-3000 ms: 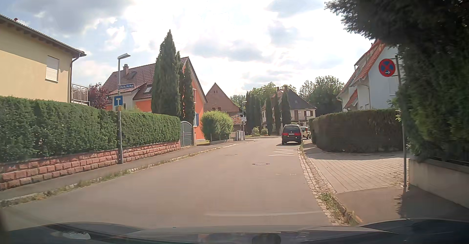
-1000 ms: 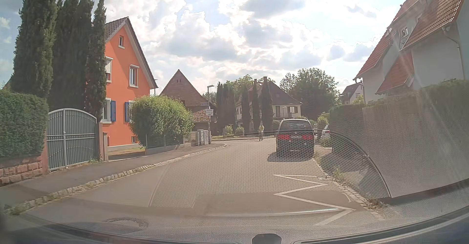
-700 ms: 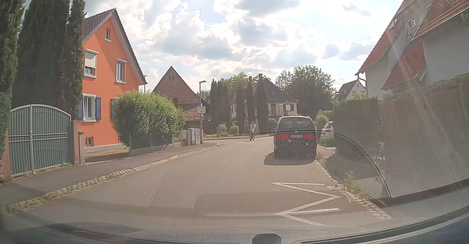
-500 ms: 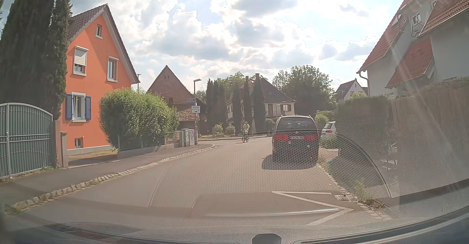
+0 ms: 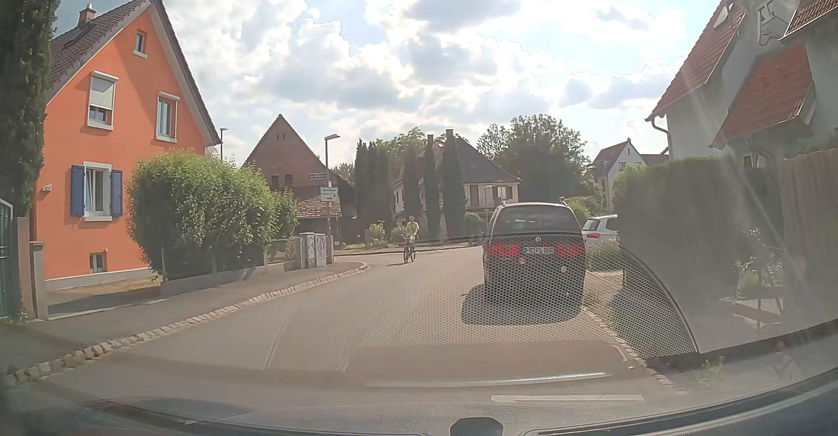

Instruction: Follow the waypoints while adhering to traffic rules and regulations

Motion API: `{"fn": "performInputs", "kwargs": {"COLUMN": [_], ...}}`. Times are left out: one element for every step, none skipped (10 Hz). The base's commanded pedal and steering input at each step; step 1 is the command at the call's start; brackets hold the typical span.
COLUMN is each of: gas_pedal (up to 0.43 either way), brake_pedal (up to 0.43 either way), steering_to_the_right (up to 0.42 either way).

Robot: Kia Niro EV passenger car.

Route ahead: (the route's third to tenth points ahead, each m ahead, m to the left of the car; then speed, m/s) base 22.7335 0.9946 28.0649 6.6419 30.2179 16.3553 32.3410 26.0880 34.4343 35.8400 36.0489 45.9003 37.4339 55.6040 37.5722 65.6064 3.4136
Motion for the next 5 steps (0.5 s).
{"fn": "performInputs", "kwargs": {"gas_pedal": [0.0, 0.0, 0.0, 0.0, 0.0], "brake_pedal": [0.25, 0.25, 0.25, 0.244, 0.238], "steering_to_the_right": [0.025, 0.021, 0.017, 0.013, 0.012]}}
